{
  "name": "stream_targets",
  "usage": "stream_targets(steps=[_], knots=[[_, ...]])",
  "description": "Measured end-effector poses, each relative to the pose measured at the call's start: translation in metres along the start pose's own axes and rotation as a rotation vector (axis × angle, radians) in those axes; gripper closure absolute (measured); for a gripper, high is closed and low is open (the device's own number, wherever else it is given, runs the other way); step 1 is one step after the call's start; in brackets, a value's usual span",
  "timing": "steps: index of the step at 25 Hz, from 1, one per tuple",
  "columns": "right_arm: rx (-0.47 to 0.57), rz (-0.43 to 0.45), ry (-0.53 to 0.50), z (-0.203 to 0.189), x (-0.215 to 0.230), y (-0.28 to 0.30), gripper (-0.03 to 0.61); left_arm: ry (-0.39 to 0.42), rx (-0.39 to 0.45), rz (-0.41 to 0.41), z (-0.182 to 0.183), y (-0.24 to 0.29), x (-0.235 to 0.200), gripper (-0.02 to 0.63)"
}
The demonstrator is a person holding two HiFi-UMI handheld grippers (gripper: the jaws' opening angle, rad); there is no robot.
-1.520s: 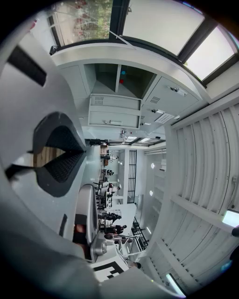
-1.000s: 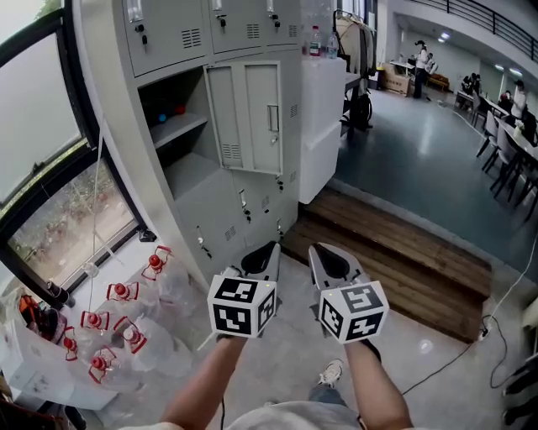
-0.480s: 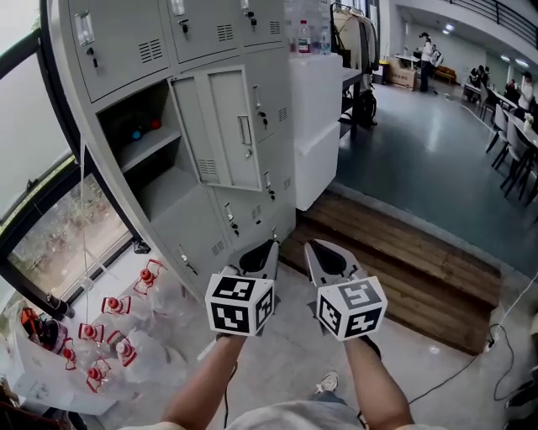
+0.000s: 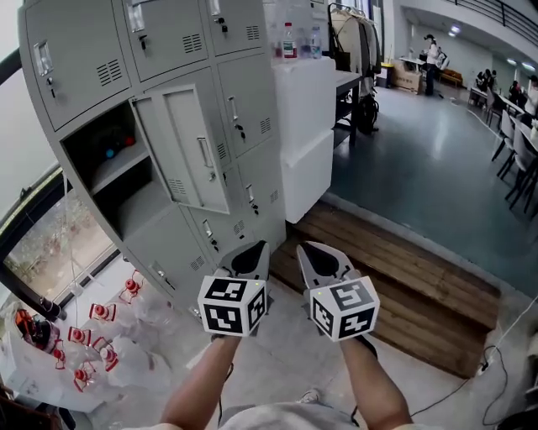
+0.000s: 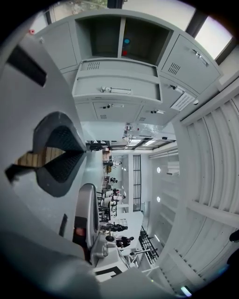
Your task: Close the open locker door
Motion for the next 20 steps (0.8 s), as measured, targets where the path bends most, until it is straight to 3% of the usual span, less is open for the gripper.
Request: stream_targets(steps=[8,20], knots=[[0.01,0.076,0.043,-0.007,0.043,0.027,0.572,0.027,-0.022,0.09,-0.007,0.032,-0.003,0.607],[-0.015,0.234,0.058,-0.035,0.033,0.103,0.572,0.025,-0.018,0.235,-0.016,0.056,-0.071,0.607]])
Point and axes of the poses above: the fingertips, and each gripper's own axes: y forward along the fingers, x to its right, z out of its top, the point moved 4 cm from there along -y, backward along the fingers, and after that the axes turned 14 degrees about x, right-handed, at the moved point
